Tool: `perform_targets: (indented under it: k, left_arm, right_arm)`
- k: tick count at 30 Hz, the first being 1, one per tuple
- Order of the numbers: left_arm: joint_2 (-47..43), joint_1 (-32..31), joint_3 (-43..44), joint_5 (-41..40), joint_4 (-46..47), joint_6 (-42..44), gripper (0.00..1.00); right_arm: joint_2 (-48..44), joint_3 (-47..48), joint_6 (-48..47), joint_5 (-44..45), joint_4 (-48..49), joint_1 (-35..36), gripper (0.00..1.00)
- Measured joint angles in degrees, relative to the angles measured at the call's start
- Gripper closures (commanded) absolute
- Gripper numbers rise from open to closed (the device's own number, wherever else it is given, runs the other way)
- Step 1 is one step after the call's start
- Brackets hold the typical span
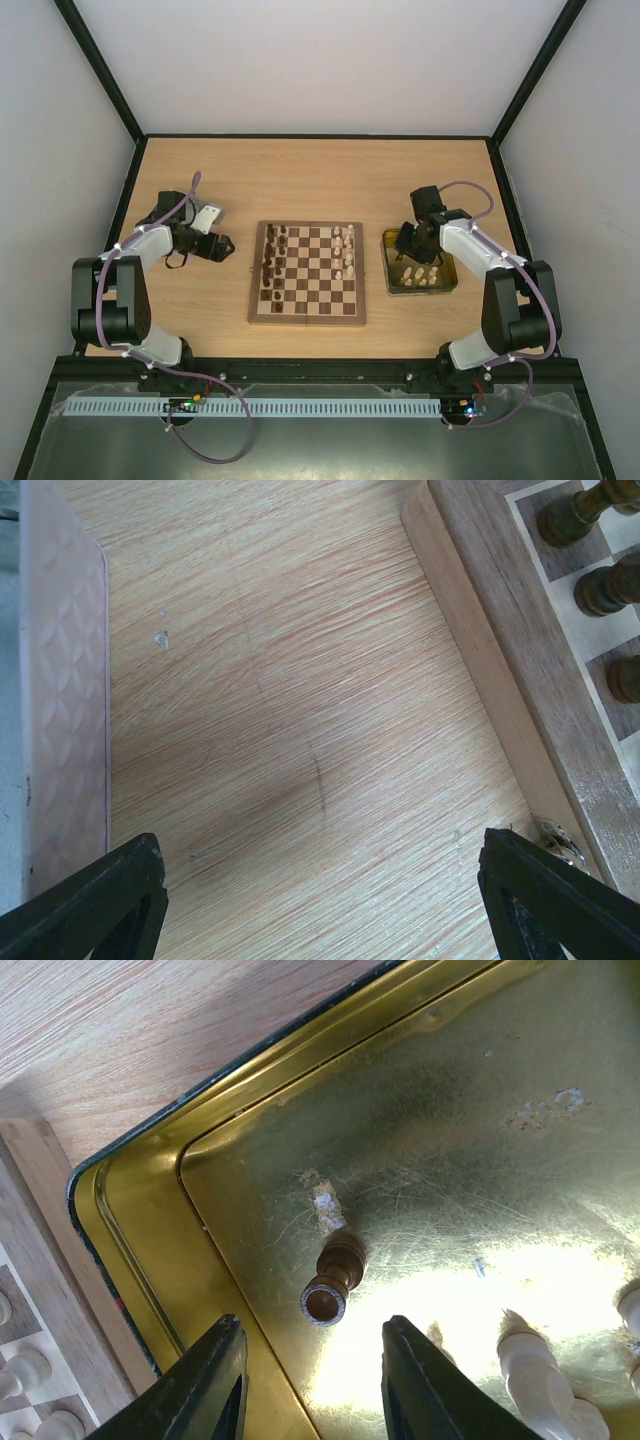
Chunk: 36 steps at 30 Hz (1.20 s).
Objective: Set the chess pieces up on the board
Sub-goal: Pick up the chess piece from the storage box.
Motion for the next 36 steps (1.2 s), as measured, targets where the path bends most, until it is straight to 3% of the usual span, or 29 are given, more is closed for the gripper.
perform_targets:
  k: [36]
  left_arm:
    - [0.48, -0.02, 0.00, 0.02, -0.02, 0.00, 0.15]
  right_arm:
    - [3.87, -2.47, 0.15, 0.50, 5.16, 0.02, 0.84]
